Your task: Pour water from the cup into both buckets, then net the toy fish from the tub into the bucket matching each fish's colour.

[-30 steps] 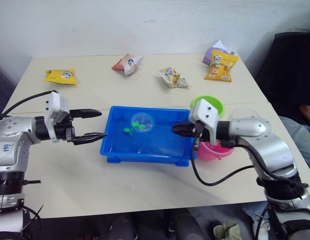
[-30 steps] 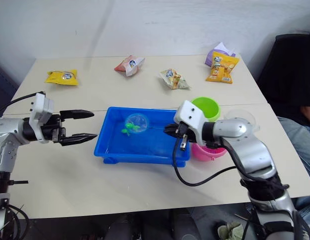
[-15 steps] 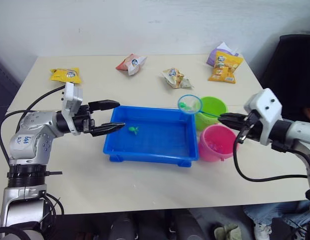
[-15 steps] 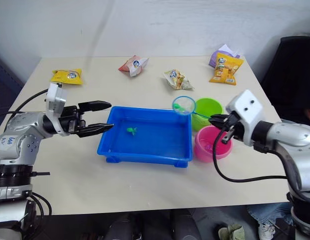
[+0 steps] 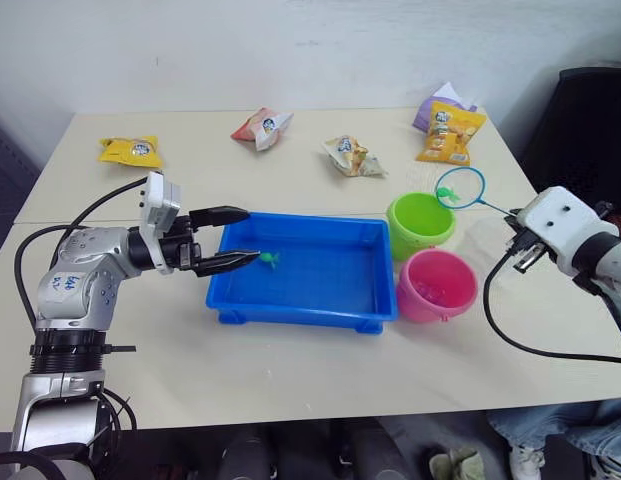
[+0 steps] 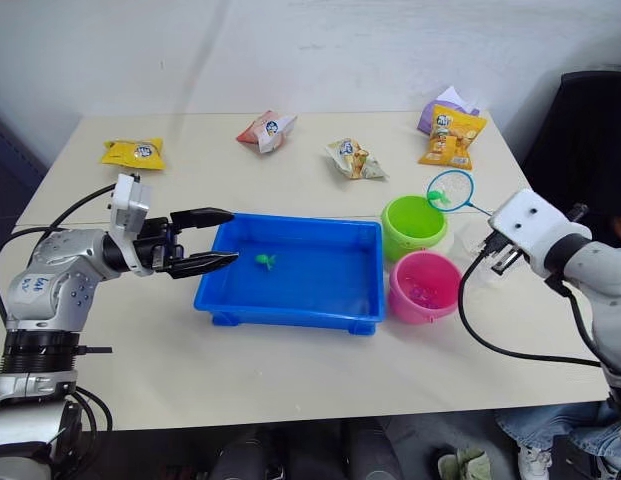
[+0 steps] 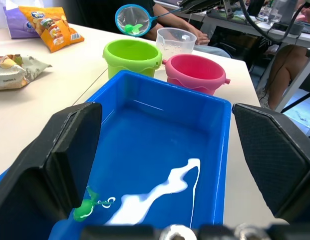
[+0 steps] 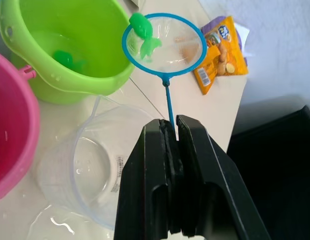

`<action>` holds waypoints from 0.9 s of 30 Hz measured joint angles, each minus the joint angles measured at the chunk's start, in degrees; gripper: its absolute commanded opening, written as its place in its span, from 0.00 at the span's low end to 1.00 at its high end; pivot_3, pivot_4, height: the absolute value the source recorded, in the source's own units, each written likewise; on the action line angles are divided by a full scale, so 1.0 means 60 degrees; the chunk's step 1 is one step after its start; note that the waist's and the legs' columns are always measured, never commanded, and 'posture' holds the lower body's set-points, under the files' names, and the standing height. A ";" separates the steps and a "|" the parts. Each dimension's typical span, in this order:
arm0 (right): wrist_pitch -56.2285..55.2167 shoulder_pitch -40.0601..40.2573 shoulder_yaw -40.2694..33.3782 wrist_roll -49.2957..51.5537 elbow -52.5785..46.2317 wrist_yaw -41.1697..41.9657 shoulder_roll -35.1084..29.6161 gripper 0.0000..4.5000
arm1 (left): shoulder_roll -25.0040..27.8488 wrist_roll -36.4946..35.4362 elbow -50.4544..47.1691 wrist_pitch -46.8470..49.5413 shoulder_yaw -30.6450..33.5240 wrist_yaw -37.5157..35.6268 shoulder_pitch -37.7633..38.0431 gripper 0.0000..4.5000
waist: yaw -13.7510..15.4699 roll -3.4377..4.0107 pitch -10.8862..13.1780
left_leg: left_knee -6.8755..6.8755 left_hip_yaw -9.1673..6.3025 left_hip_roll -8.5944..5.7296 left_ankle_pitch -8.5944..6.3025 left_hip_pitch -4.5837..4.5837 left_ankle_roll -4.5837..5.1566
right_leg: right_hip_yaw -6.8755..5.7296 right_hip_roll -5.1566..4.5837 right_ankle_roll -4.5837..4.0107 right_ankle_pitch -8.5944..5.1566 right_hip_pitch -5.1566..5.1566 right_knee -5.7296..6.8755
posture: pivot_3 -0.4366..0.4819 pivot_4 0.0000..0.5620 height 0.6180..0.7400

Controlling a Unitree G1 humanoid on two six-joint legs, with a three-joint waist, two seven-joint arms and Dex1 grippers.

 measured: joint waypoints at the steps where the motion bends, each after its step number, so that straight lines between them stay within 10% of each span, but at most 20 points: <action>1: -0.0330 0.0148 0.0083 -0.0174 0.0023 -0.0014 -0.0100 0.00 | 0.0001 0.0004 0.0001 0.0000 -0.0001 0.0000 0.0003 1.00 | 0.0001 0.0001 0.0000 | 0.0000 0.0000 -0.0001 0.0000 0.0000 0.0000 | 0.0001 -0.0002 0.0000 0.0000 0.0001 0.0000 | 0.48 0.27 0.99; 17: -0.6876 0.0489 0.0654 -0.4971 0.2414 -0.3845 -0.1195 0.00 | -0.0109 0.0297 0.0057 -0.0893 -0.0229 -0.0203 0.0244 1.00 | -0.0029 0.0008 0.0004 | 0.0005 0.0012 0.0002 0.0012 0.0014 -0.0020 | -0.0001 -0.0007 0.0005 0.0002 0.0002 0.0015 | 0.48 0.27 0.99; 22: -0.6003 -0.0061 0.0519 -0.2272 0.1983 -0.2750 0.0121 0.00 | -0.0212 0.0356 0.0096 -0.1297 -0.0119 -0.0156 0.0525 1.00 | -0.0103 0.0008 0.0004 | 0.0002 0.0018 0.0012 0.0014 0.0029 -0.0024 | 0.0002 0.0013 0.0005 0.0003 0.0007 0.0026 | 0.48 0.27 0.99; 27: -0.1029 -0.0530 0.0533 0.2912 -0.0688 -0.0284 0.0862 0.00 | 0.0193 0.0460 0.0439 -0.1812 0.0249 -0.0266 0.1154 1.00 | -0.0124 0.0014 0.0007 | 0.0002 -0.0010 0.0021 0.0015 0.0029 -0.0026 | 0.0032 -0.0003 -0.0006 -0.0003 0.0009 0.0044 | 0.48 0.27 0.99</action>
